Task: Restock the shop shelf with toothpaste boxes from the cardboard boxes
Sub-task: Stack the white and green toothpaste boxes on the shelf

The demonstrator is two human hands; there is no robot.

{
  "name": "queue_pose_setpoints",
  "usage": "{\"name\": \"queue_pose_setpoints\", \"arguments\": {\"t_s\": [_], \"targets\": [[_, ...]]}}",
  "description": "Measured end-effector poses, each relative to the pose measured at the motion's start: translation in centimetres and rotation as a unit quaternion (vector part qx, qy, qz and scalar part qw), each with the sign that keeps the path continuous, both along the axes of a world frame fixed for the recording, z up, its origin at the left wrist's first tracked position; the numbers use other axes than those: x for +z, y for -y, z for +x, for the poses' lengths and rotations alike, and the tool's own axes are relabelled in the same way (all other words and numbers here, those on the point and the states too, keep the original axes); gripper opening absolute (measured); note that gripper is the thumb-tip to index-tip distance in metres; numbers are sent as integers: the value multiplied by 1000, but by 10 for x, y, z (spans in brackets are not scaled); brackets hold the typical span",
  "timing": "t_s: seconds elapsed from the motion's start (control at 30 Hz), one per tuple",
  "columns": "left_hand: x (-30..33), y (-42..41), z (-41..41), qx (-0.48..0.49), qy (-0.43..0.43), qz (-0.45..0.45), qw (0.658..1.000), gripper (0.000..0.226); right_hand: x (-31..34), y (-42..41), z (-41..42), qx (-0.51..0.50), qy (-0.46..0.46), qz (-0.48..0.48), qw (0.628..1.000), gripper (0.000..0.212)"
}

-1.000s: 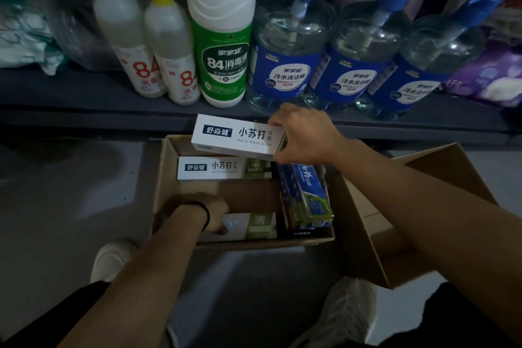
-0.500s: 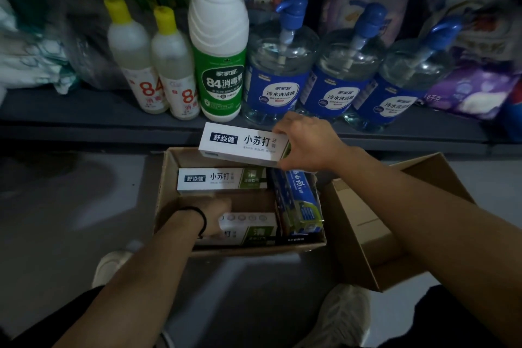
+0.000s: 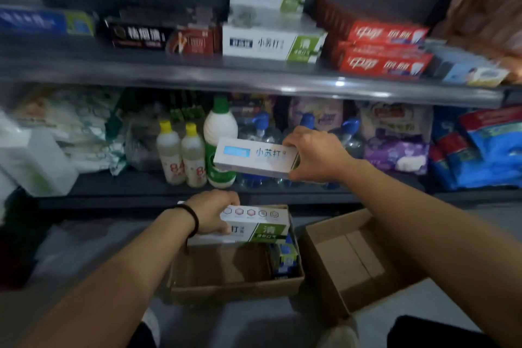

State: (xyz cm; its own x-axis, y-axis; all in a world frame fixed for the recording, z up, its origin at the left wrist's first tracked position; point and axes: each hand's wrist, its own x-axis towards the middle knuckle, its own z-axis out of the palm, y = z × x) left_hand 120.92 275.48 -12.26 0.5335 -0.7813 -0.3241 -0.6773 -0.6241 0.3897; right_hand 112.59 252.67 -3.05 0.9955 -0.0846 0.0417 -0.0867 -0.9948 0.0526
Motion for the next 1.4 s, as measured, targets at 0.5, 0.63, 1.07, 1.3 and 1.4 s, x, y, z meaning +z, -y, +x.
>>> {"name": "queue_pose_setpoints", "arguments": {"t_s": [0.5, 0.63, 1.07, 1.3, 1.4], "targets": [[181, 23, 19, -34, 139, -81, 986, 41, 137, 36, 11, -7, 137, -77, 988, 59], [198, 34, 41, -32, 133, -91, 986, 41, 149, 50, 40, -8, 165, -83, 983, 57], [228, 57, 107, -23, 145, -96, 984, 45, 130, 84, 119, 6, 187, -126, 974, 54], [227, 65, 124, -22, 149, -86, 985, 43, 115, 88, 130, 58, 193, -139, 970, 55], [227, 67, 127, -24, 147, -87, 985, 44, 116, 88, 132, 54, 189, -149, 969, 48]]}}
